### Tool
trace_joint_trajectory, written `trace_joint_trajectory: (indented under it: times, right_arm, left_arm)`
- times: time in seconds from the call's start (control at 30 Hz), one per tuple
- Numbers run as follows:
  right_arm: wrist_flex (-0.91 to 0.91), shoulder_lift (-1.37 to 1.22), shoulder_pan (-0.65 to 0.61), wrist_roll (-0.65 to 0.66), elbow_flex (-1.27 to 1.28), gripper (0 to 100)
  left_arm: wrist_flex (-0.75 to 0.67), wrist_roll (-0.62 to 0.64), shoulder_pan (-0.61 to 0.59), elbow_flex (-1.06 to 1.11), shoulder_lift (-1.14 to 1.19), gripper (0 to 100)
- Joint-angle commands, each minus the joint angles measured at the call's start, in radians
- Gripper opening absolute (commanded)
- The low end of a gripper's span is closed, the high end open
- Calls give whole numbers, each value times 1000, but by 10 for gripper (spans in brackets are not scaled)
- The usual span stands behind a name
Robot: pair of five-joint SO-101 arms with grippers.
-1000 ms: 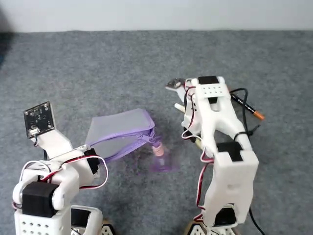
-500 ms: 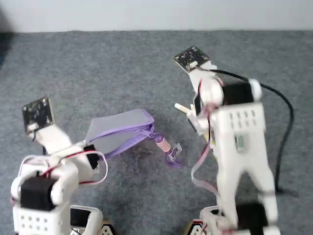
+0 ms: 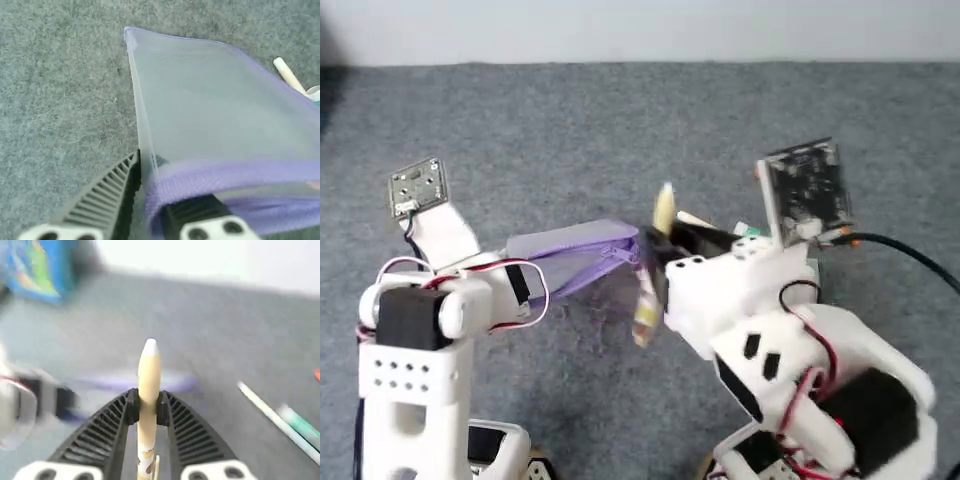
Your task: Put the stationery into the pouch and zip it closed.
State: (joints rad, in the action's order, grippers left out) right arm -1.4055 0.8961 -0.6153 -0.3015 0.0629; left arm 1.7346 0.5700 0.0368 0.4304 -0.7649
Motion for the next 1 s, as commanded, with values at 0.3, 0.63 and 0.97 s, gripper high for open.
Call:
trace_joint_trajectory:
  times: [0.3,0.63,0.97]
  right_arm:
    - [687,1,-182,84,299,9]
    - [823,47,-185,245,512,9]
    - [615,182,-259,296,608,179]
  left_arm:
    - [3,54,5,-39,83,13]
    - [3,55,5,-41,83,13]
    - [-18,89,5,-41,83,13]
